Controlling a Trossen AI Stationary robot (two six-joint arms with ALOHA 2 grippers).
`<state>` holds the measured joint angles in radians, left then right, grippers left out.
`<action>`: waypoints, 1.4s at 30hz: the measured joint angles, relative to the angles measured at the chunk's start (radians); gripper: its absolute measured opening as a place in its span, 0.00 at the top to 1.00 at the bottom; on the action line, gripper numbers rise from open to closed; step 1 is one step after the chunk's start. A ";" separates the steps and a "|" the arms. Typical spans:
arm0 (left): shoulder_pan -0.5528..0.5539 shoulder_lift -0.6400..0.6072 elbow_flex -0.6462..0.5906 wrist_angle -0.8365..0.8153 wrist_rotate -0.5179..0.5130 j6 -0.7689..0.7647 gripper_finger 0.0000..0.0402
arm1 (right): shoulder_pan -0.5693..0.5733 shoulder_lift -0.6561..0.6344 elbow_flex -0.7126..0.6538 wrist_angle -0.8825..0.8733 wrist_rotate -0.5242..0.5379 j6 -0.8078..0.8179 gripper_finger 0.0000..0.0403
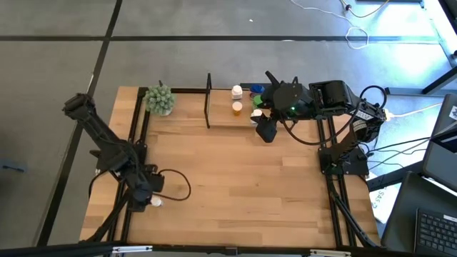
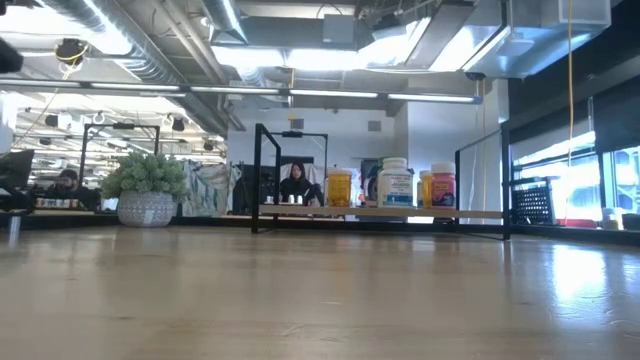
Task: Pick and place medicine bottles onto shelf by color
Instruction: Put the white medicine bottle into the shelf
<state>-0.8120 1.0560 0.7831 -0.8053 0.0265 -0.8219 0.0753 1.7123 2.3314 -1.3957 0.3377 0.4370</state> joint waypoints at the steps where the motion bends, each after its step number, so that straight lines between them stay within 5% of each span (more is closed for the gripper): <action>1: -0.007 0.002 -0.014 0.020 0.000 -0.010 0.32 | 0.000 0.000 0.000 0.000 0.000 0.000 0.41; 23: -0.068 0.007 -0.117 0.102 -0.054 -0.040 0.32 | 0.000 0.001 0.000 0.001 -0.006 -0.006 0.41; 33: -0.068 0.028 -0.117 0.115 -0.070 -0.065 0.32 | 0.004 0.001 0.000 0.140 -0.450 -0.238 0.41; 42: -0.068 0.073 -0.117 0.152 -0.070 -0.196 0.32 | 0.003 0.001 0.000 0.181 -0.479 -0.263 0.41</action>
<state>-0.8803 1.1286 0.6659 -0.6533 -0.0433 -1.0183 0.0788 1.7133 2.3314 -1.2150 -0.1411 0.1741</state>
